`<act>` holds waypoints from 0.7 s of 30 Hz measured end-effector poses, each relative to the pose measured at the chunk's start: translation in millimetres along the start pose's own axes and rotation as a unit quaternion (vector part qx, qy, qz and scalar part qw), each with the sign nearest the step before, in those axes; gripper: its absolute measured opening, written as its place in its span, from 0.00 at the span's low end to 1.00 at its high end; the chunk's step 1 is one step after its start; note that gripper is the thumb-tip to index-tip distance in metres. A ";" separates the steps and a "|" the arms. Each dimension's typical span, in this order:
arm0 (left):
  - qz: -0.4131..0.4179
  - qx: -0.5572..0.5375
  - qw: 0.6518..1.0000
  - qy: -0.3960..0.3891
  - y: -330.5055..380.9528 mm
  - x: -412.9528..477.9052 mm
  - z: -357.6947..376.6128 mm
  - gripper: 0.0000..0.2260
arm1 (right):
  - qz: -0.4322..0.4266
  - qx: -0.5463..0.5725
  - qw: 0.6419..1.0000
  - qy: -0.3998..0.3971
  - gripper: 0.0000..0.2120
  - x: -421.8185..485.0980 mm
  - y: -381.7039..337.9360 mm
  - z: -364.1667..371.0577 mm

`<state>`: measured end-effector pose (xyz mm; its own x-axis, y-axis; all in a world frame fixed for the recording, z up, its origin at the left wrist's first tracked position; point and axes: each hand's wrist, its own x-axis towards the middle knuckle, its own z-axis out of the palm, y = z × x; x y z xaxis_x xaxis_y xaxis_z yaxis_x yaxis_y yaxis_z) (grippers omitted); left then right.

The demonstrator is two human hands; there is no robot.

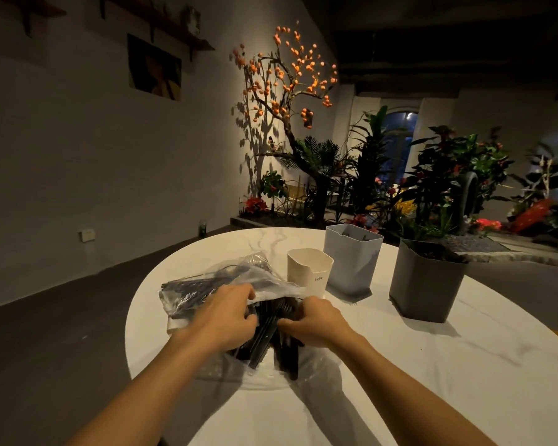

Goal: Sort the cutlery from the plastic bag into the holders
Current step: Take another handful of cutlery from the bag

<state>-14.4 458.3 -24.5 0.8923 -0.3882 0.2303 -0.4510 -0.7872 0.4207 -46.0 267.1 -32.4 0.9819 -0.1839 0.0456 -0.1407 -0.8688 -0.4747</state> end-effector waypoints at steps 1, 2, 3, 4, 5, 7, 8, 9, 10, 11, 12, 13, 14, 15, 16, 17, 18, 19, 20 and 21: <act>-0.002 -0.001 1.000 -0.010 2.3 0.2 -1.1 0.09 | -0.006 0.007 1.000 0.021 0.11 1.7 -1.8 0.6; -0.004 0.005 1.000 -0.026 4.5 0.0 -2.3 0.04 | -0.014 0.012 0.998 0.054 0.09 3.8 -3.4 1.4; -0.004 0.013 0.999 -0.045 6.7 -0.2 -2.4 0.02 | -0.020 0.015 0.995 0.092 0.08 5.8 -4.7 1.5; -0.002 0.023 0.998 -0.062 8.8 0.1 -1.5 0.03 | -0.029 0.024 0.991 0.126 0.07 8.7 -4.3 2.3; 0.002 0.034 0.997 -0.069 10.8 0.2 -0.5 0.04 | -0.036 0.027 0.987 0.151 0.07 9.7 -5.4 1.8; 0.006 0.063 0.996 -0.056 14.4 -0.9 -0.9 0.04 | -0.058 0.004 0.981 0.183 0.10 9.8 -6.8 2.8; 0.008 0.077 0.996 -0.042 16.5 -1.1 -2.5 0.05 | -0.072 -0.017 0.979 0.189 0.12 9.9 -6.6 4.2; 0.010 0.092 0.995 -0.027 17.9 -1.0 -3.3 0.05 | -0.083 -0.039 0.978 0.188 0.13 7.7 -8.4 4.0; 0.009 0.108 0.994 -0.018 20.0 -1.2 -4.6 0.06 | -0.096 -0.062 0.976 0.185 0.13 6.3 -9.6 4.2; 0.004 0.125 0.992 -0.013 21.3 -1.2 -5.5 0.08 | -0.100 -0.091 0.974 0.180 0.14 4.3 -12.2 3.4; -0.003 0.141 0.990 -0.015 22.5 -0.8 -5.9 0.11 | -0.100 -0.120 0.972 0.175 0.14 3.1 -13.8 2.5; -0.013 0.157 0.987 -0.020 23.8 -0.6 -5.8 0.14 | -0.090 -0.149 0.971 0.165 0.14 1.6 -15.9 1.3; -0.023 0.176 0.984 -0.029 24.7 0.3 -5.0 0.17 | -0.081 -0.171 0.970 0.154 0.14 0.7 -17.2 0.5; -0.033 0.196 0.979 -0.039 25.0 2.3 -3.2 0.20 | -0.066 -0.187 0.970 0.138 0.12 -0.8 -18.9 -1.7; -0.045 0.212 0.975 -0.056 24.9 4.9 -0.9 0.23 | -0.051 -0.195 0.972 0.122 0.11 -1.7 -19.5 -3.2; -0.061 0.221 0.970 -0.080 24.9 7.7 1.5 0.25 | -0.034 -0.197 0.975 0.101 0.11 -1.7 -19.7 -3.9; -0.081 0.222 0.966 -0.106 25.2 10.0 3.7 0.28 | -0.018 -0.191 0.979 0.075 0.11 -0.5 -18.9 -3.7; -0.099 0.221 0.961 -0.130 25.5 11.9 6.0 0.30 | -0.002 -0.178 0.983 0.041 0.13 1.9 -17.6 -2.9; -0.111 0.221 0.958 -0.147 26.7 13.3 6.8 0.32 | 0.012 -0.161 0.987 0.011 0.15 4.2 -17.2 -2.0; -0.119 0.222 0.955 -0.155 28.3 13.9 6.6 0.34 | 0.024 -0.142 0.990 -0.012 0.17 6.6 -17.1 -0.9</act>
<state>-14.6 427.5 -15.2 0.9619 -0.2425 -0.1260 -0.2444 -0.9697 0.0001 -37.2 280.3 -23.2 0.9753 -0.2209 0.0070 -0.2146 -0.9540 -0.2096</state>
